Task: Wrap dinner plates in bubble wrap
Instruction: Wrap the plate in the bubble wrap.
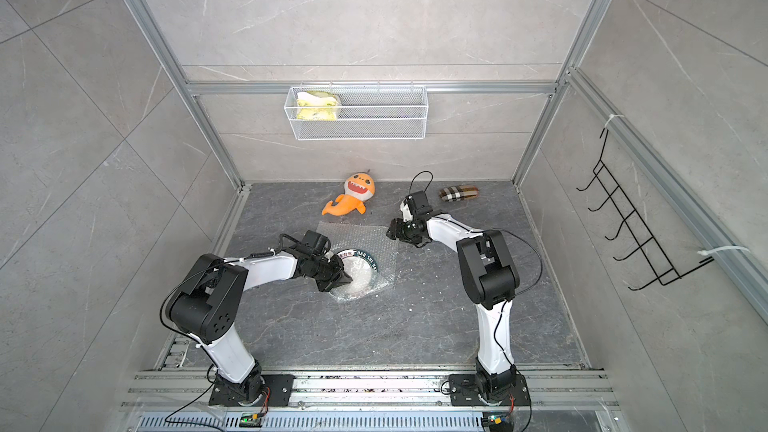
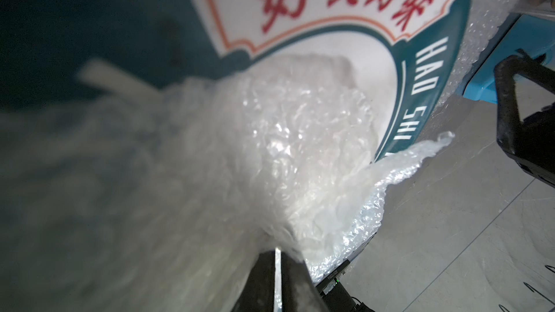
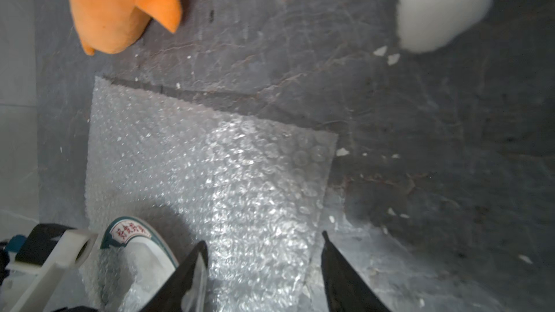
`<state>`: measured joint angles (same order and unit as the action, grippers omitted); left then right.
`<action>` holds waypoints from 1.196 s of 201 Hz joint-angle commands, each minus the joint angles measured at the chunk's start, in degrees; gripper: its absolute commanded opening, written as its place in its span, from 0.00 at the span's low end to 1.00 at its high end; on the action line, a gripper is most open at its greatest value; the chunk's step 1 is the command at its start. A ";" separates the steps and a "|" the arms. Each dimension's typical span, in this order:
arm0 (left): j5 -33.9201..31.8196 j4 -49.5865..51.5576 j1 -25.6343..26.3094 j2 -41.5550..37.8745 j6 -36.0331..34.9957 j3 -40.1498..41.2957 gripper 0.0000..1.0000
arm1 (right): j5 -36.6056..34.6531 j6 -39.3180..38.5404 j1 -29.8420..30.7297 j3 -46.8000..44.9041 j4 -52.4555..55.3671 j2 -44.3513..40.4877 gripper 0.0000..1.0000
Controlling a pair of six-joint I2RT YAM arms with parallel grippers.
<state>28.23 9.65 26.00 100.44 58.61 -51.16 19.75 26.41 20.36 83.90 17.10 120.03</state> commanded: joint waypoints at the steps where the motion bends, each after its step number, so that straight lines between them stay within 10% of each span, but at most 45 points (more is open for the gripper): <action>1: -5.45 4.21 -0.40 1.19 0.26 2.46 0.10 | 1.55 3.72 -0.15 2.22 -0.12 4.48 0.62; 66: -5.38 3.95 -0.69 1.07 0.42 2.91 0.10 | 11.17 9.19 -0.16 2.70 -10.06 8.70 0.59; 146: -5.64 3.79 -0.89 1.00 0.53 3.34 0.10 | 22.02 15.87 0.32 -5.74 -28.59 2.61 0.18; 240: -6.04 3.26 -1.91 2.69 -0.27 2.82 0.10 | 24.86 10.12 11.24 -13.25 -23.26 -4.71 0.18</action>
<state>28.56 8.45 25.17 100.12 58.76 -50.28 41.98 38.41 29.50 72.75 -7.55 116.11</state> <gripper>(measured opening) 0.105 0.177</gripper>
